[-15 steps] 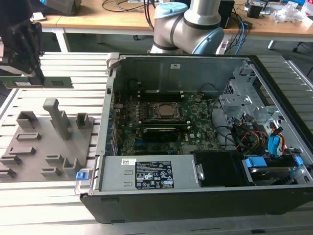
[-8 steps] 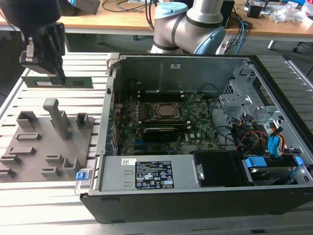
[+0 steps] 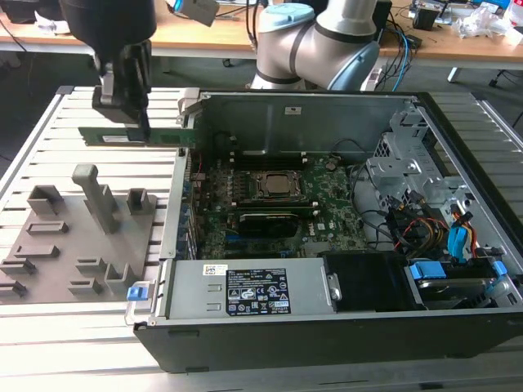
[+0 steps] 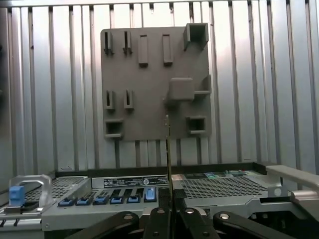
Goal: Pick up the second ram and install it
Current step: 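Pick up the second ram and move it above second insertion slot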
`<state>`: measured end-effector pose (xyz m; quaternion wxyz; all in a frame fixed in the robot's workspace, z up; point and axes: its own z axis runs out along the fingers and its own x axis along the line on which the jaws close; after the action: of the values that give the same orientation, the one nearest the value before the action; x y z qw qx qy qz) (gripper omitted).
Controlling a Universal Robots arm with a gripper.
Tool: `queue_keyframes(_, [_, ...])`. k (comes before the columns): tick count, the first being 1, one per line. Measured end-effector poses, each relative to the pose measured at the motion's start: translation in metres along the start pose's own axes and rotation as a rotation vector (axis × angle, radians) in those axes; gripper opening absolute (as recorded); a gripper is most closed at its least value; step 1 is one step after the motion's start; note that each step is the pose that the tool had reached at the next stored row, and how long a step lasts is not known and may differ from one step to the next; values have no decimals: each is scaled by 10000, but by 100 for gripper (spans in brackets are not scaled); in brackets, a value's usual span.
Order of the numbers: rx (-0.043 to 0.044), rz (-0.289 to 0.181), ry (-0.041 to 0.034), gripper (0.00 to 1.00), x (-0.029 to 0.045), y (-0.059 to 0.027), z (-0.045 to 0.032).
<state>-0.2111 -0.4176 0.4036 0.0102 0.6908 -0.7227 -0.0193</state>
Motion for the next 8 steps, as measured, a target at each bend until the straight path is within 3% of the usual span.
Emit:
queue_keyframes(4, [-43,-2,3,14,-11,-265,-11])
queue_keyframes(8, [-62,-1,3,14,-17,-390,-16])
